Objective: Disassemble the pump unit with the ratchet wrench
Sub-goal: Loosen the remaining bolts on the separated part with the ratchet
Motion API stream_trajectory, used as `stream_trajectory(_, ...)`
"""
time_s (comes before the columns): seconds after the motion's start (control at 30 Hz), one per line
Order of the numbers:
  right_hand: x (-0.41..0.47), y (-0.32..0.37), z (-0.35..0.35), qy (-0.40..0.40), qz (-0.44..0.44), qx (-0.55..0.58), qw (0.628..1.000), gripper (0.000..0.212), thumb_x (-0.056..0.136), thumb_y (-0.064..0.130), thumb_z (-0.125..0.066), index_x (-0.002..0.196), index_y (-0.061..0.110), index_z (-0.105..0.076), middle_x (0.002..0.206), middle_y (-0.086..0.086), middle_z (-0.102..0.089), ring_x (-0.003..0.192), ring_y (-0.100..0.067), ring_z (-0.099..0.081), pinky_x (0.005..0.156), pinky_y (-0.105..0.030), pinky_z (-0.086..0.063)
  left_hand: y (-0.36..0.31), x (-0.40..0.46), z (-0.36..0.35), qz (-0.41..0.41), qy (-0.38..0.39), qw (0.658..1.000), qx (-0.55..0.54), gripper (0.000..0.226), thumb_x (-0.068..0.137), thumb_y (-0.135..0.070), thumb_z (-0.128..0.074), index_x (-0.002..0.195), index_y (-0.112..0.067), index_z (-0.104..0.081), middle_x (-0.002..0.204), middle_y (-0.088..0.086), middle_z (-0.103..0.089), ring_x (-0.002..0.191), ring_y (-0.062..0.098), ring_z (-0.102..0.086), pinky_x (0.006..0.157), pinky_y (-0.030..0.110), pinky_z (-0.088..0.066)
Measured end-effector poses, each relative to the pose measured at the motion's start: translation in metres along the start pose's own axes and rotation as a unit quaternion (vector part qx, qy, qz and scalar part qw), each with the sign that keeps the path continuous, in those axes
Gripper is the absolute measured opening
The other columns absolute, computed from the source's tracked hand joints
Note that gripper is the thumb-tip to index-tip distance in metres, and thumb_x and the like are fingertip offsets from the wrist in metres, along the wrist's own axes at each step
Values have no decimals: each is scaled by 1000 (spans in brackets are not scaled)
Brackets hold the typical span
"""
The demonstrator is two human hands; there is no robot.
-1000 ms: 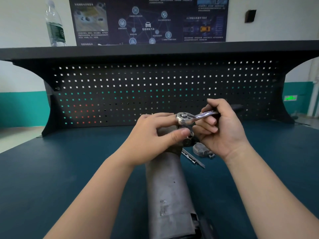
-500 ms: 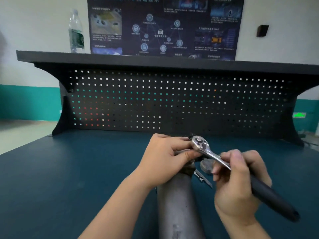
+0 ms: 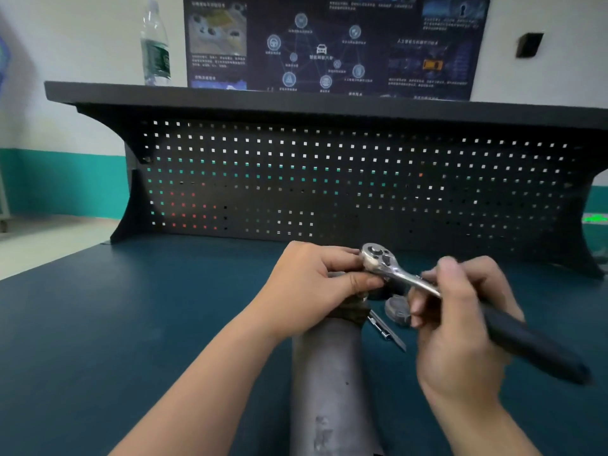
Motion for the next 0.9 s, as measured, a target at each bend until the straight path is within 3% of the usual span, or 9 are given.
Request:
stream_trajectory(0.1, -2, 4, -20, 96, 60, -174, 978, 25, 71, 35, -72, 58, 38, -51, 52, 0, -43, 41, -31, -34, 43, -34, -30, -3, -1, -1, -19, 7, 1000, 2, 15, 82, -16, -69, 79, -29, -73, 76, -13, -67, 78, -7, -58, 76, 19, -41)
stream_trajectory(0.23, -16, 9, -18, 117, 201, -139, 963, 23, 86, 28, -69, 77, 14, -53, 60, -3, -43, 46, -21, -38, 46, -29, -32, -9, -3, 0, -28, 3, 999, 18, 25, 82, -10, -67, 72, -33, -68, 70, -16, -64, 71, -8, -56, 71, 16, -39)
stream_trajectory(0.33, -23, 8, -20, 123, 217, -121, 961, 21, 85, 25, -70, 84, 13, -52, 67, 1, -45, 54, -18, -44, 50, -29, -37, -7, -3, 0, -21, -9, 999, 40, 42, 83, -2, -68, 59, -36, -61, 62, -19, -60, 67, -12, -53, 67, 11, -35)
stream_trajectory(0.47, -26, 10, -39, 158, 222, -155, 950, 22, 79, 22, -75, 87, 15, -57, 73, -3, -53, 60, -15, -49, 54, -27, -44, -7, -3, 0, -26, -19, 995, 93, 29, 75, -4, -58, 54, -25, -53, 53, -18, -51, 56, 3, -40, 59, 10, -28)
stream_trajectory(0.57, -28, 9, -47, 176, 202, -183, 946, 18, 78, 24, -76, 83, 17, -60, 67, -4, -53, 56, -9, -41, 50, -29, -41, -5, -4, 1, -28, 1, 990, 135, 17, 70, -10, -52, 62, -13, -66, 62, -9, -57, 62, 18, -44, 67, 23, -35)
stream_trajectory(0.67, -25, 13, -46, 212, 222, -227, 924, 25, 78, 27, -75, 73, 4, -65, 64, 2, -51, 55, -10, -41, 50, -25, -40, -5, -7, 0, -13, 15, 987, 161, 26, 71, -26, -48, 75, -25, -74, 85, -27, -64, 85, -8, -52, 91, 25, -29)
stream_trajectory(0.73, -10, 8, -39, 205, 111, -250, 940, 30, 51, 29, -77, 55, 5, -60, 53, 13, -53, 46, -4, -47, 46, -18, -38, -7, -8, -1, -28, 35, 982, 183, 18, 72, -39, -50, 69, -48, -65, 93, -33, -59, 91, -19, -47, 96, 26, -24)
stream_trajectory(0.8, 1, -3, -28, 165, -51, -180, 968, 16, 35, 26, -67, 43, 16, -57, 37, 10, -47, 35, -6, -47, 44, -32, -37, -4, -7, 1, -28, 36, 981, 189, 11, 80, -45, -58, 79, -55, -64, 96, -35, -62, 103, -19, -47, 102, 31, -23)
stream_trajectory(0.9, 3, -4, -4, 22, -53, 87, 995, 31, 82, 22, -51, 53, 21, -64, 43, -1, -47, 40, -21, -42, 47, -28, -33, 0, -7, 3, -29, 37, 974, 223, 11, 80, -46, -61, 86, -42, -69, 105, -28, -66, 110, -17, -46, 106, 34, -21)
Point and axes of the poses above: each hand's wrist, its own x-axis towards the middle knuckle, its own z-axis out of the back of the hand, y = z × x, the point moved 4 cm from there along x, towards the middle knuckle
